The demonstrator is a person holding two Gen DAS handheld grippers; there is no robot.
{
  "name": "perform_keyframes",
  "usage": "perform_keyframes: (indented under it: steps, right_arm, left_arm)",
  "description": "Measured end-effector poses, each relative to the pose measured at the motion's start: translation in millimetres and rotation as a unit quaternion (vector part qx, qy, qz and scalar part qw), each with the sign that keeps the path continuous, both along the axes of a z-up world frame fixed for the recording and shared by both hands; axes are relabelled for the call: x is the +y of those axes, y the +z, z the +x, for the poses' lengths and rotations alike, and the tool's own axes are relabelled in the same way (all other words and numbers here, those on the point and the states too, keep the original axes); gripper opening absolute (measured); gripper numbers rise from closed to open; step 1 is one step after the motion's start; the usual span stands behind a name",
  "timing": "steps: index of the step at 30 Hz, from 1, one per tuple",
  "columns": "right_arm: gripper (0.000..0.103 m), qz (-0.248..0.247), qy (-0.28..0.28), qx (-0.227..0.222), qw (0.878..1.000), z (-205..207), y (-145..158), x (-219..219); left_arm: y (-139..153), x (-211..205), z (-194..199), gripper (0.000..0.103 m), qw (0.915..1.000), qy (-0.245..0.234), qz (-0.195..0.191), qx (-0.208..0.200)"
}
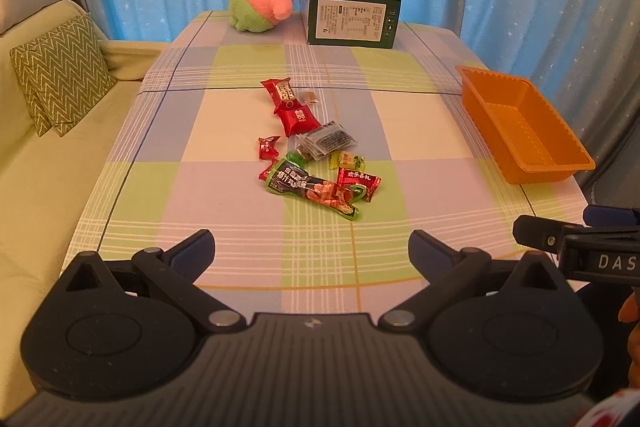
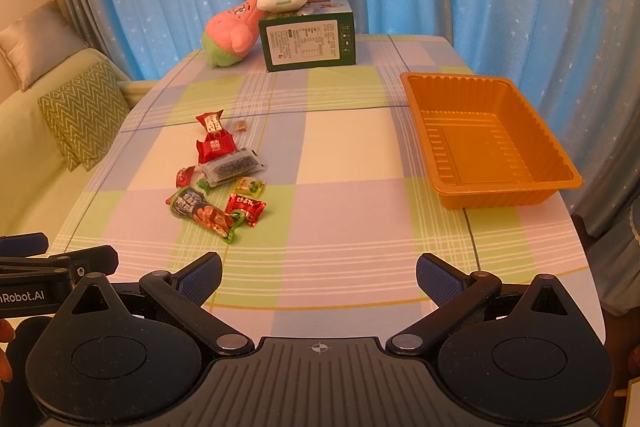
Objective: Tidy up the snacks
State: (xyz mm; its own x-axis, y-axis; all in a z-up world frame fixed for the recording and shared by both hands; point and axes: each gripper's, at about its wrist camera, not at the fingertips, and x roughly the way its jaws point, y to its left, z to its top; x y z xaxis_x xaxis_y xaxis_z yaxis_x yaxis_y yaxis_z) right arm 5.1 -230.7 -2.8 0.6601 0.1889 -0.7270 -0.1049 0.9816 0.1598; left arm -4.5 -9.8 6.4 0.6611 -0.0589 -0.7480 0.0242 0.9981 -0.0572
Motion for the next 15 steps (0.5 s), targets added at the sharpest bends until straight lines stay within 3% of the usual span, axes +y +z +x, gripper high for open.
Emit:
perform_keyframes:
  steps: [15]
  right_arm:
    - [0.103,0.0,-0.001,0.0,1.0,-1.0,-3.1,-2.2]
  left_arm:
    - [-1.5,-0.3,-0.5,0.102,1.0,-0.001,-0.002,0.001]
